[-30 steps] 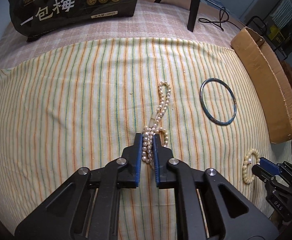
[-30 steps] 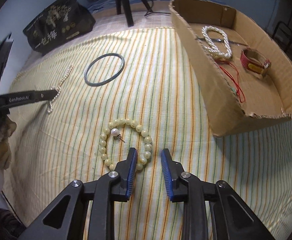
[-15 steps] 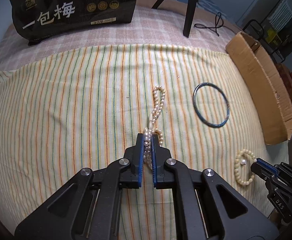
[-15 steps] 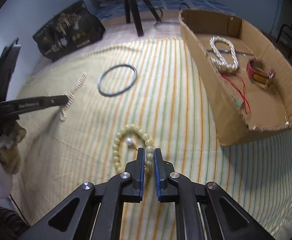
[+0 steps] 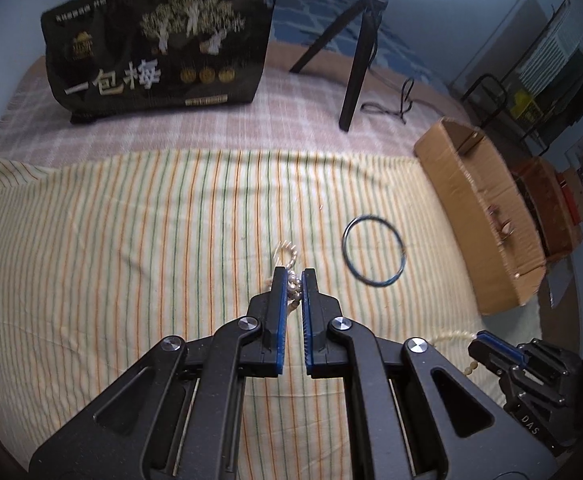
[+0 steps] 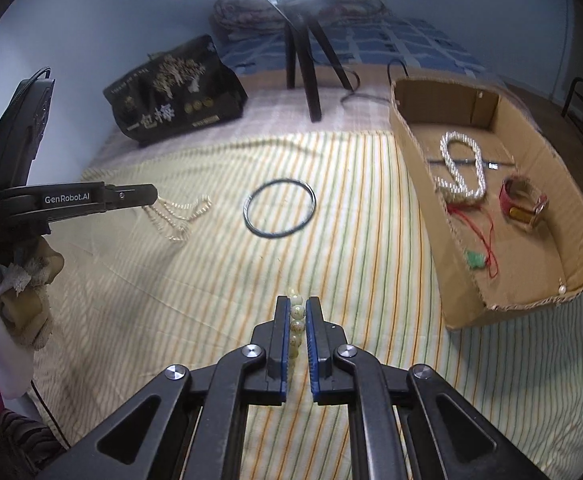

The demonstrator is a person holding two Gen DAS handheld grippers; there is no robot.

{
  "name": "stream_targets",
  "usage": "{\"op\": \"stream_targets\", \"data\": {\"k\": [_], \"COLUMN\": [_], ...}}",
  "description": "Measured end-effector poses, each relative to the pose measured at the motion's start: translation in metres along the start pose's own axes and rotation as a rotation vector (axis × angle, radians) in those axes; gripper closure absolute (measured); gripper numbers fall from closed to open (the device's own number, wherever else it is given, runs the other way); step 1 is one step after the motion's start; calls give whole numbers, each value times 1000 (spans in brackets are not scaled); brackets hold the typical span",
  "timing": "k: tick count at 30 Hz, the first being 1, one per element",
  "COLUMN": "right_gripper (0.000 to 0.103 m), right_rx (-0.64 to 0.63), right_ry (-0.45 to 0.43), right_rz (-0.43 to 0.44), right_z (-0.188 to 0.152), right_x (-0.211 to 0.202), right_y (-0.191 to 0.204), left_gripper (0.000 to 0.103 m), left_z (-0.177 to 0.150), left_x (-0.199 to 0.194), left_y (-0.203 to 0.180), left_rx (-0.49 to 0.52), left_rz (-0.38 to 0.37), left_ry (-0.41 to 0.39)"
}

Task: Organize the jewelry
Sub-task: 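Lift and carry the pearl strand with left tool while right tool carries the bracelet to the box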

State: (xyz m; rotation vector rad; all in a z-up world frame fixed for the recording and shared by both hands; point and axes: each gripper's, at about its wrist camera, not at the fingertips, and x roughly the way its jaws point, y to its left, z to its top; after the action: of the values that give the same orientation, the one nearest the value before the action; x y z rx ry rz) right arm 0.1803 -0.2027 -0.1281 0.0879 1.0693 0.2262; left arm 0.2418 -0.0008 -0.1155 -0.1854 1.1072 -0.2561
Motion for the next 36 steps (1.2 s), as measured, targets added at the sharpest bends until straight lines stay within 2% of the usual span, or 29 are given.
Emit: {"op": "stream_targets", "data": {"k": [10, 18, 24, 36], "right_gripper": [98, 98, 98, 98], "right_rx": [3, -1, 39, 178], "right_ry": [-70, -127, -178, -253], "right_rz": [38, 45, 22, -47], "right_z": [9, 16, 22, 30], "right_x": [-29, -50, -67, -99], "right_y": [4, -1, -27, -103], "left_gripper": [99, 99, 99, 99], "left_z": [10, 11, 7, 10], "left_x": [-40, -59, -63, -61], "left_y": [-14, -31, -53, -106], "left_rx": [-1, 22, 65, 144], "left_rz": [-50, -84, -105, -150], "left_ry": [-95, -130, -137, -148]}}
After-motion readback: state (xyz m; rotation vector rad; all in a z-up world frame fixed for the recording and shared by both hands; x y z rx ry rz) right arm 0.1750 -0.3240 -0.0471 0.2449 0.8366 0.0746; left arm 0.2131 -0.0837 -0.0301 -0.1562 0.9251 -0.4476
